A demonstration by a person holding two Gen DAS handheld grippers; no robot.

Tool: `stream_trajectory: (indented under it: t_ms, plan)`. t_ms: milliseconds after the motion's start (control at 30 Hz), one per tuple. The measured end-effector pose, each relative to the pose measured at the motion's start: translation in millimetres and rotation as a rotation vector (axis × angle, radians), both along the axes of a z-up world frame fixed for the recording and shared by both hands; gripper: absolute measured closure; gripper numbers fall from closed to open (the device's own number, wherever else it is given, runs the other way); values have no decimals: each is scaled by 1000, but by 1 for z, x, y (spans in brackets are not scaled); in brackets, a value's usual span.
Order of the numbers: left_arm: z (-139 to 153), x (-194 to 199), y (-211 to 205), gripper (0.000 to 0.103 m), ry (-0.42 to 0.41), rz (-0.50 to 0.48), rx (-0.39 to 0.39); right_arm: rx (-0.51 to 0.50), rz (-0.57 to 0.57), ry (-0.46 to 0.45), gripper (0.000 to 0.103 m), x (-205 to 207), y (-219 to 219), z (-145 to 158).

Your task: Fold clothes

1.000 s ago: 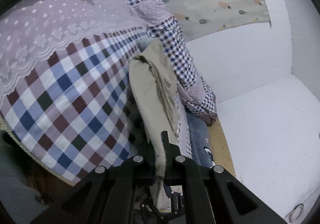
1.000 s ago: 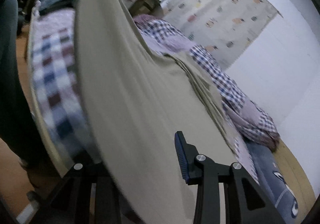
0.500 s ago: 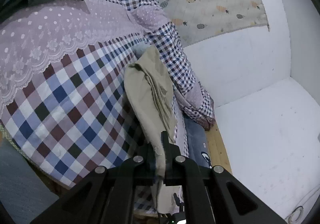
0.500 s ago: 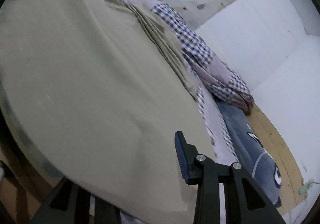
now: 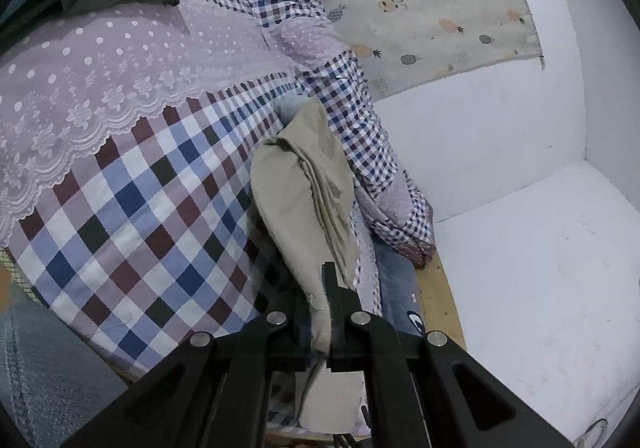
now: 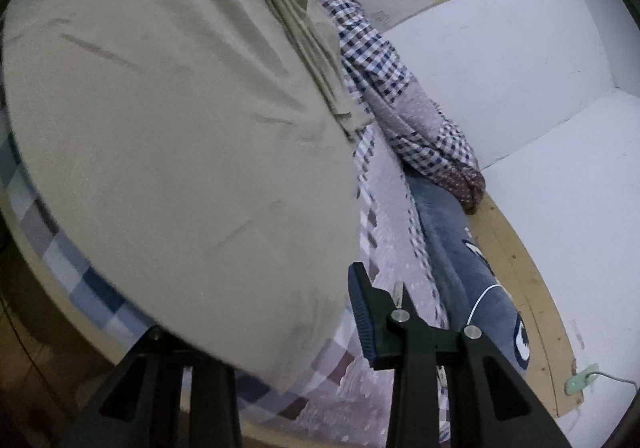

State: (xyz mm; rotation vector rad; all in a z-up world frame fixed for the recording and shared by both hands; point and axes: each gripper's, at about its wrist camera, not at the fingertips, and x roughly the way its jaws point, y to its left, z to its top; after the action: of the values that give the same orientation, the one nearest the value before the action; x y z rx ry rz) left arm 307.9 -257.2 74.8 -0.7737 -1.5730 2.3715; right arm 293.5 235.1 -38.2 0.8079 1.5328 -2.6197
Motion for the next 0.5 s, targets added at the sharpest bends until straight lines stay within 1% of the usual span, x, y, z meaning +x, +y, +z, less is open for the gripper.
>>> stream_trajectory:
  t_ms: [67, 133, 167, 200, 233, 300, 400, 500]
  plan:
    - [-1, -1, 1, 101, -2, -2, -6, 7, -1, -6, 67, 2, 2, -1]
    - [-2, -1, 2, 101, -5, -6, -16, 16, -1, -13, 69, 2, 3, -4]
    - [-2, -2, 2, 101, -7, -9, -22, 14, 1, -21, 79, 1, 4, -5]
    - [-2, -2, 3, 101, -8, -10, -29, 7, 4, -30, 96, 0, 5, -4]
    - [-1, -1, 4, 101, -9, -11, -35, -4, 9, -36, 103, -1, 4, -2]
    - [0, 0, 6, 101, -11, -13, -49, -28, 25, -27, 103, 3, 0, 4]
    - [1, 1, 8, 101, -14, -17, -70, -39, 43, 4, 103, 8, -4, 18]
    - [4, 3, 11, 101, -11, -20, -89, -67, 34, 34, 103, 12, 1, 37]
